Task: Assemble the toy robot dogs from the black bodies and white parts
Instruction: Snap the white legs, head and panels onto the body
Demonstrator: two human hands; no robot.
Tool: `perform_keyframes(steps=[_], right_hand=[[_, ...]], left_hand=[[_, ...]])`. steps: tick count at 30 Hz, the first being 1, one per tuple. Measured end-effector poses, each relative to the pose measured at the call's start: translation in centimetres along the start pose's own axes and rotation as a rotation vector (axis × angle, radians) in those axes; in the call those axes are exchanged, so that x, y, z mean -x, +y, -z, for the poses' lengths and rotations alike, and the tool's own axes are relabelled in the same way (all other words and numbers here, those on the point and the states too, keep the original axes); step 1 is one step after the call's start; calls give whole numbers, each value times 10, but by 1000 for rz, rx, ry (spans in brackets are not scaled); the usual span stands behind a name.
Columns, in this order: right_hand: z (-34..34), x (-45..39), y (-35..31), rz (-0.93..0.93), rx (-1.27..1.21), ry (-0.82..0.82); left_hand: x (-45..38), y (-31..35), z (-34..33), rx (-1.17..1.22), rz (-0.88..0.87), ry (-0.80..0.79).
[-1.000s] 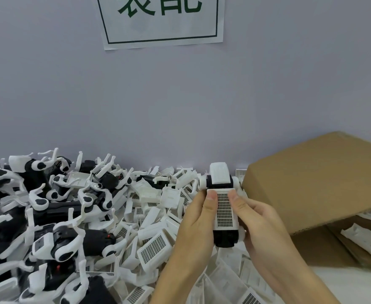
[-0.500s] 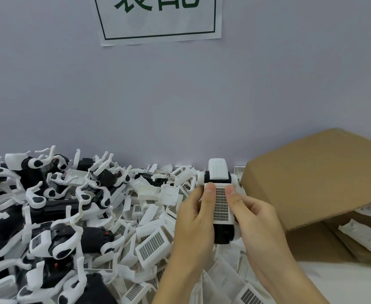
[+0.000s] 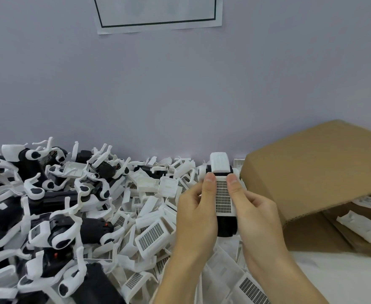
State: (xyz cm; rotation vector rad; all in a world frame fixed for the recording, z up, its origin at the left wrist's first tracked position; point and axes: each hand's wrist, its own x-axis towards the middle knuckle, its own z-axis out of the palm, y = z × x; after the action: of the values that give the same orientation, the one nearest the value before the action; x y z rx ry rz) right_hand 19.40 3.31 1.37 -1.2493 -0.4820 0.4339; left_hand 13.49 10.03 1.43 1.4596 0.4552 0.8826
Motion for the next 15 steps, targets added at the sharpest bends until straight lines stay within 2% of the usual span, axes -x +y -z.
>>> perform_keyframes(steps=[6, 11, 15], right_hand=[[1, -1, 2, 0, -18, 37], [3, -1, 0, -18, -10, -42], [8, -4, -3, -47, 9, -80]], left_hand=[[-1, 0, 1, 39, -4, 11], [-4, -1, 2, 69, 47, -18], [-6, -3, 7, 167, 107, -108]])
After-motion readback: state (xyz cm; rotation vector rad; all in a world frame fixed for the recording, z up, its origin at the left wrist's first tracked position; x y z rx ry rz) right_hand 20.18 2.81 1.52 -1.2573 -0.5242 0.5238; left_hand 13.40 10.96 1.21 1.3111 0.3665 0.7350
